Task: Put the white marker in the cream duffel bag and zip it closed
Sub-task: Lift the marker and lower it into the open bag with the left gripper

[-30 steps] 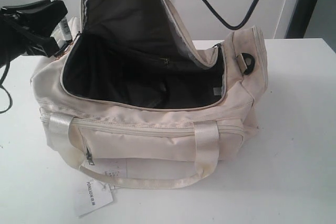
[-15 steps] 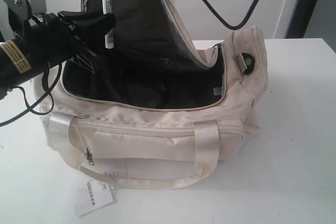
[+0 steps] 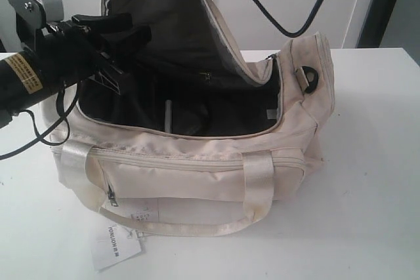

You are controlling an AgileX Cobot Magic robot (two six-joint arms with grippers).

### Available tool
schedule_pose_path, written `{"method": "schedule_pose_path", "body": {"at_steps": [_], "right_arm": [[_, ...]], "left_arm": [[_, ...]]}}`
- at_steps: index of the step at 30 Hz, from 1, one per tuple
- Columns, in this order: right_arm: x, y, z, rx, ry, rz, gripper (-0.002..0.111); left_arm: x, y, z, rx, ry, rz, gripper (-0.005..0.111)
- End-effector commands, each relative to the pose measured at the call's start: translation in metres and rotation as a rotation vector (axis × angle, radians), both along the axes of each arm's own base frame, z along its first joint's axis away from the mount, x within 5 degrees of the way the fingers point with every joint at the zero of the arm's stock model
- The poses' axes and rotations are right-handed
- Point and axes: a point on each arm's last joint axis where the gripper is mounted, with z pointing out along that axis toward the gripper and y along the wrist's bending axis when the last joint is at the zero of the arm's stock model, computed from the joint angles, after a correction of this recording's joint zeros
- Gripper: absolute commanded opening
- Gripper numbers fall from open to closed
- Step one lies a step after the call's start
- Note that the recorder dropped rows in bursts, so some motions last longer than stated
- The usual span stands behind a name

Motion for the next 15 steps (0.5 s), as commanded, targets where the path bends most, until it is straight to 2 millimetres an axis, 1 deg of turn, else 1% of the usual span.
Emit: {"method": "schedule_pose_path", "body": {"at_steps": [1,3,5,6,10,15], "right_arm": [[-0.001,-0.005,0.009,0.015,-0.030,-0.011,0.000],[-0.001,-0.005,0.009,0.015,-0.030,-0.011,0.000],[-0.001,-0.005,0.009,0.015,-0.030,-0.011,0.000],[-0.001,-0.005,0.009,0.015,-0.030,-0.011,0.000],[-0.001,-0.005,0.009,0.015,-0.030,-0.011,0.000],[-0.001,-0.005,0.009,0.015,-0.030,-0.011,0.000]], "left_arm": [[-0.004,-0.001,0.009,-0.007,-0.029,-0.015,0.029],[-0.009,-0.002,0.013,0.009,-0.027,-0.043,0.017],[-0.014,-0.003,0.016,0.044,-0.001,-0.061,0.003],[-0.016,-0.003,0.016,0.066,0.010,-0.066,0.000],[-0.023,0.000,0.018,0.130,0.113,-0.038,0.000],[-0.032,0.009,0.029,0.115,0.230,0.054,0.000]]}}
